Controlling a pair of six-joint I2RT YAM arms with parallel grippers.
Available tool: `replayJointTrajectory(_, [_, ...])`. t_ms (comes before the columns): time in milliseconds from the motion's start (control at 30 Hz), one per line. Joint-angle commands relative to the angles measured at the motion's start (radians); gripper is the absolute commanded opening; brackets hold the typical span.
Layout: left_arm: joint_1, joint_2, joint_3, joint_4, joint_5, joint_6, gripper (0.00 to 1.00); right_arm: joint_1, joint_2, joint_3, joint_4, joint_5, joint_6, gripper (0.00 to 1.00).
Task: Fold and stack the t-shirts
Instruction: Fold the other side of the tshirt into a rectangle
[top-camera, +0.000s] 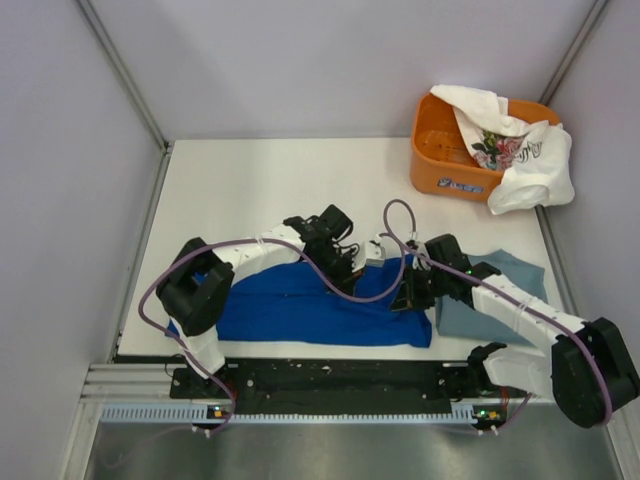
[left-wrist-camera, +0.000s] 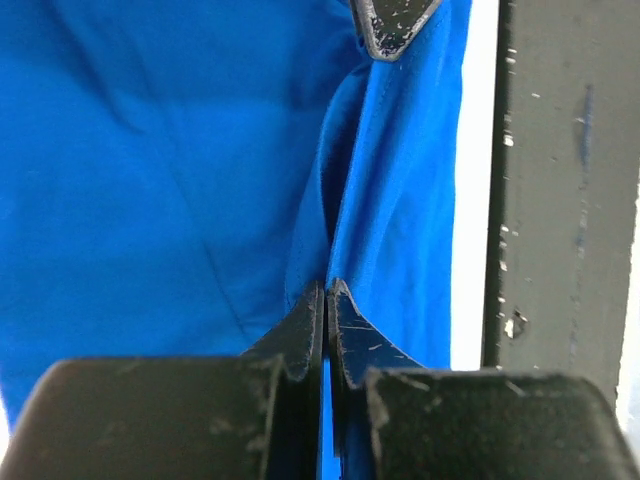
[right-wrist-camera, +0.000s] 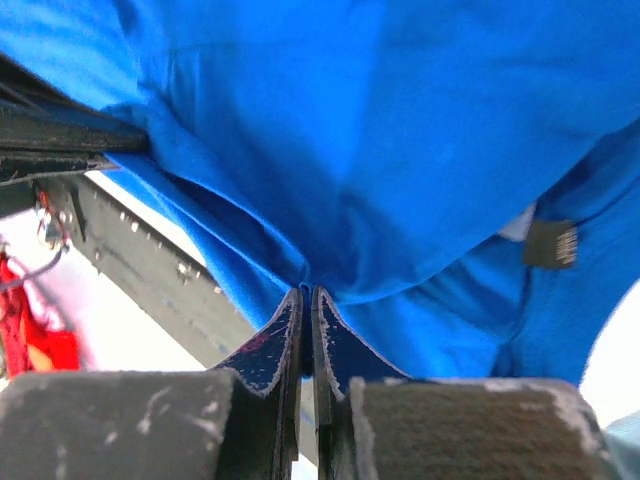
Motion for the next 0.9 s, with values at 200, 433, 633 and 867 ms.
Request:
replayJointTrajectory(200, [0.014, -0.016, -0.010, 0.247, -0.296, -0.216, 0.00, -0.062, 0.144, 0.122, 0.224, 0.245, -0.082, 0.04])
replayJointTrajectory(433, [0.022, -0.012, -0.031, 0.290, -0.442, -0.269, 0.00, -0.070, 0.249, 0.180, 0.273, 0.259, -0.116, 0.12])
replayJointTrajectory(633, [0.022, 0.016, -0.037, 0.263, -0.424, -0.282, 0.00, -0.071, 0.194, 0.188, 0.235, 0.275, -0.122, 0.39])
replayJointTrajectory(867, [0.022, 0.016, -0.050, 0.263, -0.407, -0.283, 0.00, -0.074, 0.005, 0.065, 0.175, 0.190, -0.098, 0.37])
